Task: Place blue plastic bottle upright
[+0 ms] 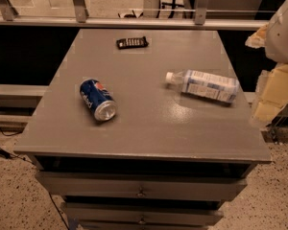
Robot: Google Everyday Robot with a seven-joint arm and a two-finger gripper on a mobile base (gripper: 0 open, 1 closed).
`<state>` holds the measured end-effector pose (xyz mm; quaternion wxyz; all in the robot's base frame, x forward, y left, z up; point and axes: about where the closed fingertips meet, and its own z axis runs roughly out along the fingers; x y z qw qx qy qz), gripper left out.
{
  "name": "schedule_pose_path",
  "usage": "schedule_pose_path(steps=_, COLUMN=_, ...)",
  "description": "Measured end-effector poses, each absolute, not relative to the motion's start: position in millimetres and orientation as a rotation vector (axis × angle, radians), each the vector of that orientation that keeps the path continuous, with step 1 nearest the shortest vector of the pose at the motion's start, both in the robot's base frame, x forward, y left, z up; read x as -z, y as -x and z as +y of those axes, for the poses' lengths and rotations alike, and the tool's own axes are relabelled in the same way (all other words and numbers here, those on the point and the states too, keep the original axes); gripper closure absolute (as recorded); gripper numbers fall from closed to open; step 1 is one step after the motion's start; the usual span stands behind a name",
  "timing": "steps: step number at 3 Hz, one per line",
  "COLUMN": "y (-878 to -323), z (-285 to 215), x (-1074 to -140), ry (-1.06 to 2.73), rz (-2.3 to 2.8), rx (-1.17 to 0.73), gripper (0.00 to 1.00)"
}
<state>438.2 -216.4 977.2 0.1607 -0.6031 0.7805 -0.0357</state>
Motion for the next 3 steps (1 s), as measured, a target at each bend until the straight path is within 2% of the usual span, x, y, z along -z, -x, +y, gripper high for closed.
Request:
schedule_pose_path(steps=2, y=-450, z=-203, x=-974, ry=1.736, rz=2.209, rx=0.109, gripper=0.00)
schedule_pose_path(steps=3, y=-484, z=-179, x=-956, ry=1.733, rz=2.204, rx=0.128, gripper=0.00)
